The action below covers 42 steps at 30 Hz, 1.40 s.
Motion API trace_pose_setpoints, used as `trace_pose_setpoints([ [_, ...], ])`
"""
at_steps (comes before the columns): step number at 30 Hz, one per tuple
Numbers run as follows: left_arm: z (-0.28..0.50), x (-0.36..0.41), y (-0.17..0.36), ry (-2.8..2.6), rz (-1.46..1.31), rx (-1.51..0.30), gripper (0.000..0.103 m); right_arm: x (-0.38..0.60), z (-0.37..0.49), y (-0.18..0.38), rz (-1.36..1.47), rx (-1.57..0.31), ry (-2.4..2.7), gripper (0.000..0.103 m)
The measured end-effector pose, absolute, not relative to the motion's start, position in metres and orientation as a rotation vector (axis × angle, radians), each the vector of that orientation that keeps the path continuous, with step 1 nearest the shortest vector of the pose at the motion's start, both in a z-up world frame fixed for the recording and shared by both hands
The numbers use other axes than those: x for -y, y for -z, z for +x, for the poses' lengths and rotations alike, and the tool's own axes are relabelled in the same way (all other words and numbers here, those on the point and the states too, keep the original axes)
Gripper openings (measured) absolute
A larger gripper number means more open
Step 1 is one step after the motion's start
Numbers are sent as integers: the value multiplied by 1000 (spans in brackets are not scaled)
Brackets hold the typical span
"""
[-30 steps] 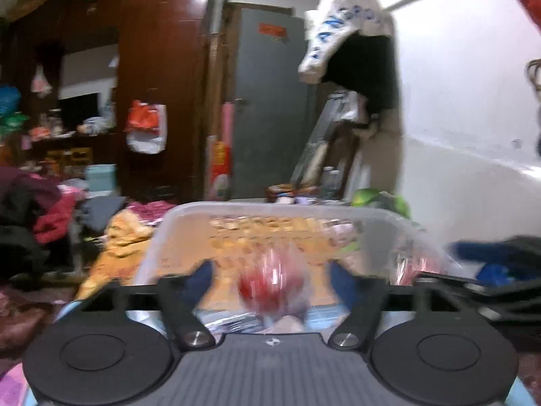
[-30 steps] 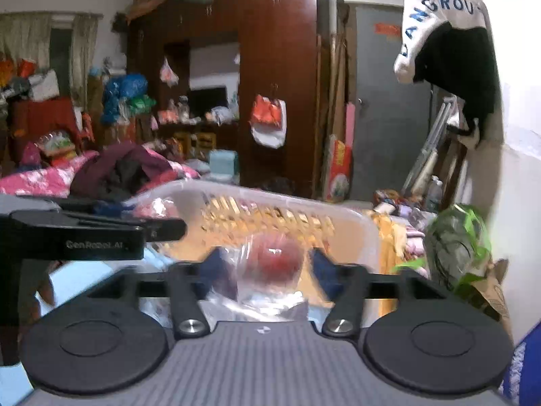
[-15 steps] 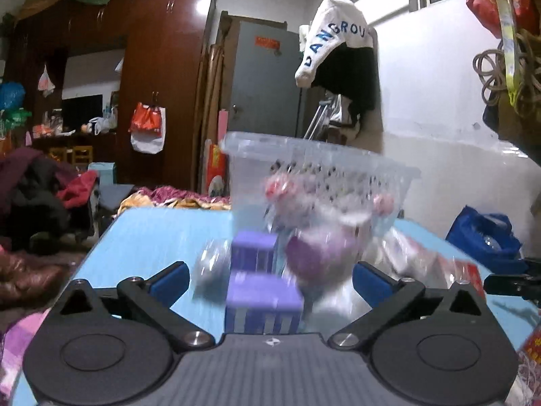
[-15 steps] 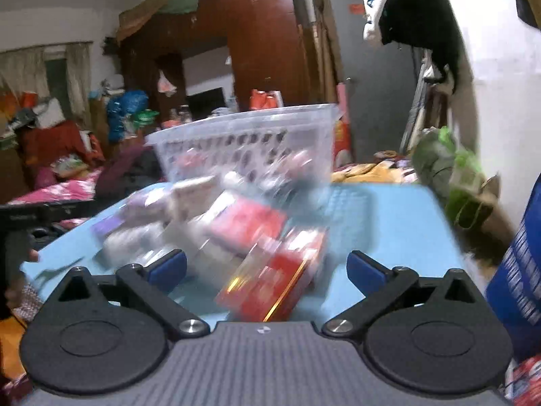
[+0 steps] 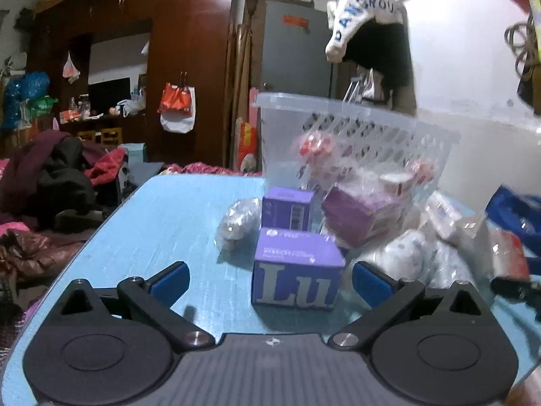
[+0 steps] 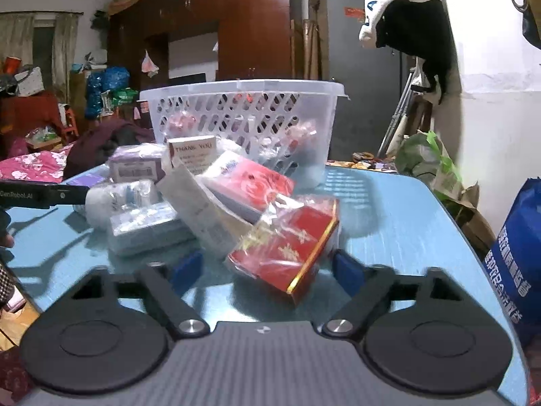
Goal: Organize objects
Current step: 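Grasp the 'Lu' box with the left tool while the right tool grasps the red gift box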
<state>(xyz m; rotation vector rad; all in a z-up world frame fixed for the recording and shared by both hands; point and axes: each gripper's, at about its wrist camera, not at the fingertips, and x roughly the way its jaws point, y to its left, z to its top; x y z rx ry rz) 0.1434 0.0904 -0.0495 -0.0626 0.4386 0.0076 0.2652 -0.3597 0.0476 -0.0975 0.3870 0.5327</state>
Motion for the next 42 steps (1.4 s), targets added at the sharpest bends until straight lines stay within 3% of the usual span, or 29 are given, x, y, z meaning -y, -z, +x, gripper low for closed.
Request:
trace_pose_setpoints([
  [10,141,-87,53,-29,-65,-444,99,383,242,-47,-24,-322,-558,63],
  [12,143,-86,53,-30,-66,-448,89,384,241,-47,-13,-322,-574,63],
  [14,143,-84,55,-23,-47,-441,62,384,241,-46,-9,-322,-581,64],
  [15,141,-83,55,-16,-48,-429,57,384,240,-46,-8,-321,-585,64],
  [25,111,-93,55,21,-105,-295,56,386,236,-45,-11,-305,-587,63],
  [42,93,-93,54,70,-118,-226,56,398,230,-51,5,-253,-591,61],
])
